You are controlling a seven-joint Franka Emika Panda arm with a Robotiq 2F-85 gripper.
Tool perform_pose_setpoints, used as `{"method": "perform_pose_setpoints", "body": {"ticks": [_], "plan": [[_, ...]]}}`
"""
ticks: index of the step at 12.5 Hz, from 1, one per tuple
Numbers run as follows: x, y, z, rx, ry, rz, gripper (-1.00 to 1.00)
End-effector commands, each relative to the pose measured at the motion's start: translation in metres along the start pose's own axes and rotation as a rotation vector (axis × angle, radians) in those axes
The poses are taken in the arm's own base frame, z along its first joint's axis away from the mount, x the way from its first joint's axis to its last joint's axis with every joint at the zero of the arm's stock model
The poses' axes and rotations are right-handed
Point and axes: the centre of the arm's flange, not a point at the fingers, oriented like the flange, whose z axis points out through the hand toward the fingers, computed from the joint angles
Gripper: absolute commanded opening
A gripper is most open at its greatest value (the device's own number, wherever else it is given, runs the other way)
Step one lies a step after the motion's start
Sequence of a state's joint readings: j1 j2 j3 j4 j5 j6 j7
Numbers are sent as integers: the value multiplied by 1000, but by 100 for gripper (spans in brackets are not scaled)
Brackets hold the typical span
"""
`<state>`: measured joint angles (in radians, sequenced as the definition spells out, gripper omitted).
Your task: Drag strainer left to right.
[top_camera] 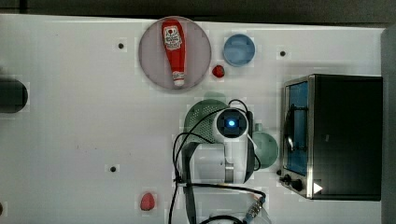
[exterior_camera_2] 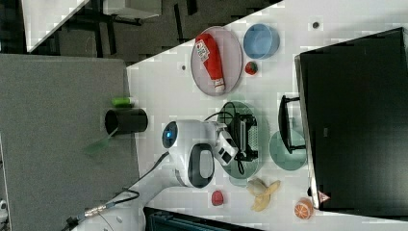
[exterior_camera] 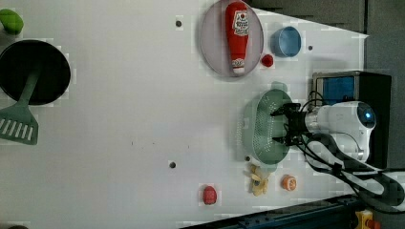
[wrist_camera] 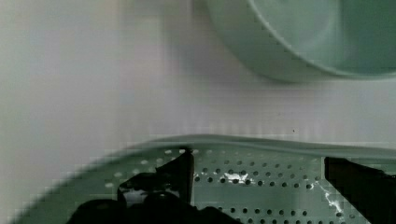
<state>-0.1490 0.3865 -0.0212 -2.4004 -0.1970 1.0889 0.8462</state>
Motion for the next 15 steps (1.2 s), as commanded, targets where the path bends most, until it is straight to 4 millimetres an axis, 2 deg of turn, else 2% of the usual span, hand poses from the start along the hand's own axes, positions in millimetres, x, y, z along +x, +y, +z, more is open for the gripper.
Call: {"method": "perform_pose_setpoints", "body": {"ticks": [1,2,3,5,9,12,14,15], "plan": [[-4,-13,-17,54,5,-57,100],[-10,-16,-25,73,4,-77,100],[-17,-18,-42,98,5,-119,100],[-31,-18,-92,138,26,-283,100],[-38,1,-230,165,74,-439,100],[-31,40,-327,148,-16,-506,100],[-29,63,-392,203,18,-673,100],[-26,76,-415,205,24,-697,100]]}}
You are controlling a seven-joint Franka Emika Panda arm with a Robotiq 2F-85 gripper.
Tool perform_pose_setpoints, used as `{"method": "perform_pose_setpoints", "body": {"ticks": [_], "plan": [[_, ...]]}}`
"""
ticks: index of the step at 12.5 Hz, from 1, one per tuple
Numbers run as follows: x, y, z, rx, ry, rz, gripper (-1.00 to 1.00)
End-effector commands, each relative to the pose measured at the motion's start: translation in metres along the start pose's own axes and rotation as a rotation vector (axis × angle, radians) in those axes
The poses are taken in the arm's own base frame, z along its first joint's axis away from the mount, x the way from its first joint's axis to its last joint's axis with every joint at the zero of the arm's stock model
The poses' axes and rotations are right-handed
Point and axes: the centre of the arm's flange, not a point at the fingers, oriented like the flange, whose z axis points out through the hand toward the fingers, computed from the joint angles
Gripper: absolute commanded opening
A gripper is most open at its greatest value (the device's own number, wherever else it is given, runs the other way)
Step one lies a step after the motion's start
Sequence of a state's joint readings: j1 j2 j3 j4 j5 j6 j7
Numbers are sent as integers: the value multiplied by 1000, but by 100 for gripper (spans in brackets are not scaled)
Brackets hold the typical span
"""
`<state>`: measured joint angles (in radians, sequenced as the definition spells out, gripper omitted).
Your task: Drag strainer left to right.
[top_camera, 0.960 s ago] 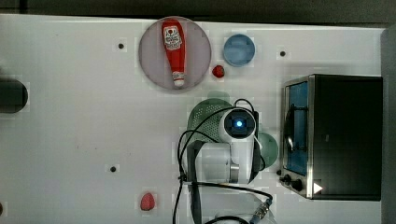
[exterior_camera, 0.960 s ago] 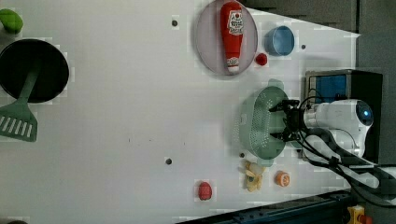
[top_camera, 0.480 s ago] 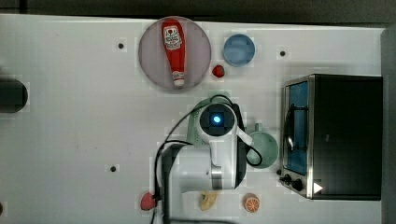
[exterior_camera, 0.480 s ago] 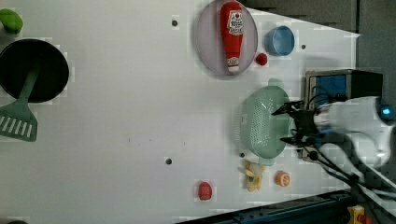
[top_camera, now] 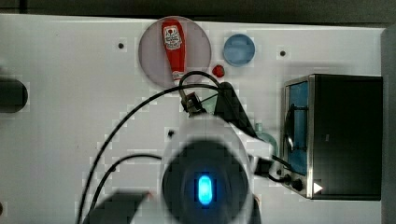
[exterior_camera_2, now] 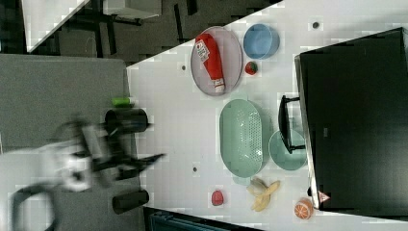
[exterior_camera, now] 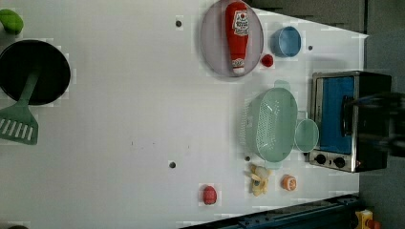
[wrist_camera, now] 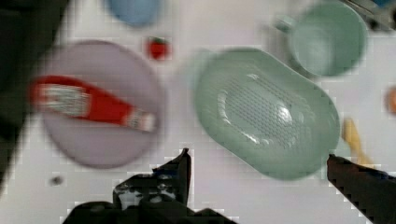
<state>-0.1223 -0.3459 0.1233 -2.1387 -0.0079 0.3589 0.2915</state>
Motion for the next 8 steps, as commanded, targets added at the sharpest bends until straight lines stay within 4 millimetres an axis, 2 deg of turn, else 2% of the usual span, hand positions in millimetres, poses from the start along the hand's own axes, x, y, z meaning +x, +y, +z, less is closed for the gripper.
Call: {"method": "perform_pose_setpoints", "body": {"ticks": [1,4,6,8], "plan": [[10,28,-21,-83,-71,-157,100],[2,46,-41,-182,-147,-151,100],[-3,52,-42,-218,-184,-151,100],[1,54,-41,-216,-188,-143,100]]}}
